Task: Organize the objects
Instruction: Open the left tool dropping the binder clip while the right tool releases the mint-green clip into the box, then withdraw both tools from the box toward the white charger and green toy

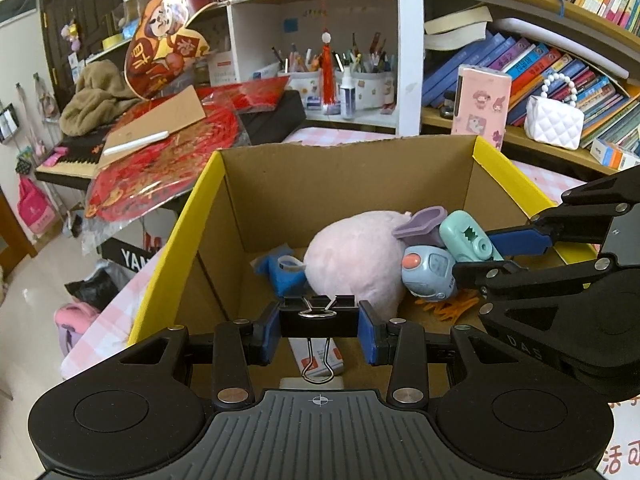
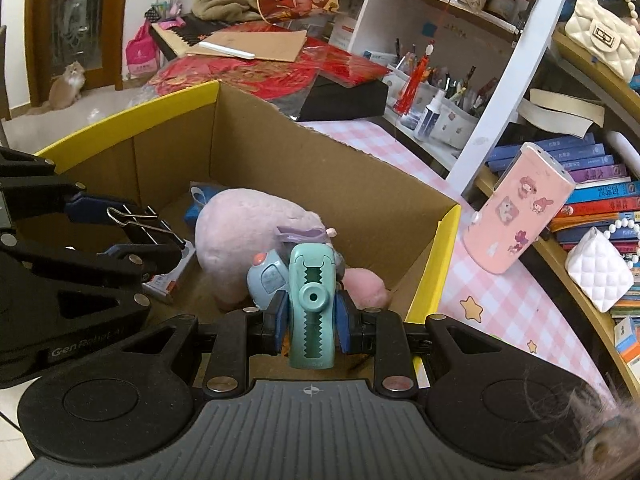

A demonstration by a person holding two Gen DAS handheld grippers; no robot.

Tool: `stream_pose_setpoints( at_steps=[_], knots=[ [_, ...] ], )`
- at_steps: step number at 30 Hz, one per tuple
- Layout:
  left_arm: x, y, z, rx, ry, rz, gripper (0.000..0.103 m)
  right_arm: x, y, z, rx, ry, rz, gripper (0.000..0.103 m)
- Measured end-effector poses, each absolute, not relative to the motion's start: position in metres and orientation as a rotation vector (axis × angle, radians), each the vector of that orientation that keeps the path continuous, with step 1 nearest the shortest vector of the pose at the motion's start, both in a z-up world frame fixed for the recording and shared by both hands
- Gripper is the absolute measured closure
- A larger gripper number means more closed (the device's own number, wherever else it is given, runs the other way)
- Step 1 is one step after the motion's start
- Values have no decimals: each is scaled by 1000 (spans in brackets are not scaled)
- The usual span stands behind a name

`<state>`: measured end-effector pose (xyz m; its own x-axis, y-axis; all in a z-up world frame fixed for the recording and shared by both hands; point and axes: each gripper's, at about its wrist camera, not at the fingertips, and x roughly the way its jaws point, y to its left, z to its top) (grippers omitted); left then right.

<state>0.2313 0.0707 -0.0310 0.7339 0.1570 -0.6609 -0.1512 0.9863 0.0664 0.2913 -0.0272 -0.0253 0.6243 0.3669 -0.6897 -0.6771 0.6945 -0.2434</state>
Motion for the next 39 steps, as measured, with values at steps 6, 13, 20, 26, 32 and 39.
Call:
stream_pose_setpoints(
  at_steps=[6,13,20,26,32,39],
  knots=[
    [230,70,-29,14,717,168,65,294,-25,-25,-502,654,617,77],
    [220,73,-19,-5,670,173,54,289,-33,-13,-408,629,591,62],
    [204,77,-2,-16,615,177,48,273,-47,8,-289,585,545,62],
    [183,82,9,-38,577,173,45,251,-59,25,-207,537,488,62],
    [159,87,12,-48,566,182,38,225,-70,31,-143,529,420,62],
    [127,93,11,-57,574,200,31,191,-81,25,-76,573,382,62]
  ],
)
